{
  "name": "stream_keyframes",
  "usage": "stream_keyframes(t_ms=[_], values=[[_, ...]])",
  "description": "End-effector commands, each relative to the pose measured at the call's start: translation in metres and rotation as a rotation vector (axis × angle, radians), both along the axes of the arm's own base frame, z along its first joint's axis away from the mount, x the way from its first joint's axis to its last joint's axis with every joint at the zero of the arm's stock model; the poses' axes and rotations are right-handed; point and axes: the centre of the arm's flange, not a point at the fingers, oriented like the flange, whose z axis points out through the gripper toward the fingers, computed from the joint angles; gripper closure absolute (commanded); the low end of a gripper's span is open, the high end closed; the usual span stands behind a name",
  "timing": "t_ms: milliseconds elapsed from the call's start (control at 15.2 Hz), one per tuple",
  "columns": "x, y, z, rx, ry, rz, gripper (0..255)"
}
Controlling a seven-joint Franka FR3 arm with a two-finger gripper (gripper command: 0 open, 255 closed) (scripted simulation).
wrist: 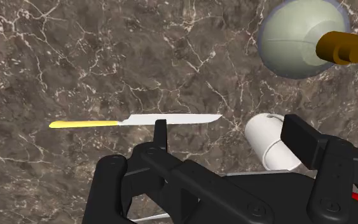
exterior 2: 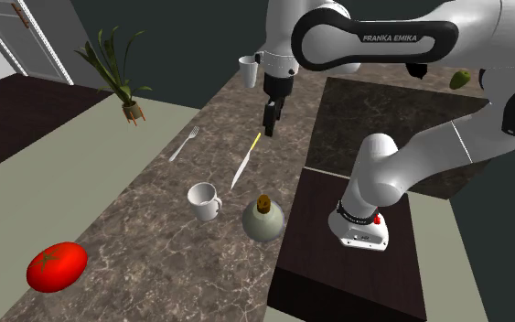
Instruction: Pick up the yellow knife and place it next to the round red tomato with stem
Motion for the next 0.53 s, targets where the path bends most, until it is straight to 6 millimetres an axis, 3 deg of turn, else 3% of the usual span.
stream_keyframes(t_ms=[0,462], values=[[0.000,0.000,0.000,0.000,0.000,0.000,0],[0.029,-0.047,-0.074,-0.027,-0.013,0.553,0]])
